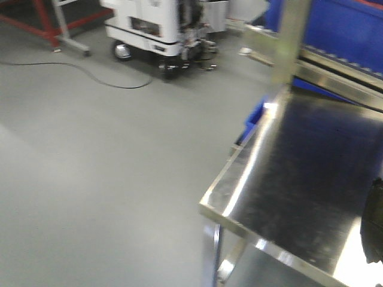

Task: Move and align brake pads A on conveyor
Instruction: 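Turn the base away from the steel tray, then drive along the yellow floor line past the striped cones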

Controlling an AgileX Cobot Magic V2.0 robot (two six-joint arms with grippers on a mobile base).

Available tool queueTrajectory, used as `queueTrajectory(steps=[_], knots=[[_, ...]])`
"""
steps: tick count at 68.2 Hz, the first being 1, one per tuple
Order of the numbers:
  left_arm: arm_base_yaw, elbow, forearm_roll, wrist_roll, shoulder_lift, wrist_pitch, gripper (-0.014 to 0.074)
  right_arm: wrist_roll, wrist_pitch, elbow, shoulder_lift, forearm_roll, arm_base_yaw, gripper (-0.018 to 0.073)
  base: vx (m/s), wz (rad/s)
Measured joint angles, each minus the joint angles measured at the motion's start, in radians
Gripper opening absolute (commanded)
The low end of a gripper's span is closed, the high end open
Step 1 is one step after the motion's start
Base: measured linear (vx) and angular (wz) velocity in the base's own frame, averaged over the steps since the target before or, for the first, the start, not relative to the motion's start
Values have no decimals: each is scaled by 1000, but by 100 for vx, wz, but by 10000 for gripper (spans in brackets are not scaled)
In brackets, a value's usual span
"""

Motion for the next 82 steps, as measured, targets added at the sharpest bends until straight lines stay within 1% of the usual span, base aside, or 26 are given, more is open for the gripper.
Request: queueTrajectory(steps=[38,82], knots=[[0,0,0,0,-3,3,-6,0,4,0,0,0,0,14,-5,77],[0,0,0,0,-8,6,-6,0,7,0,0,0,0,14,11,55]])
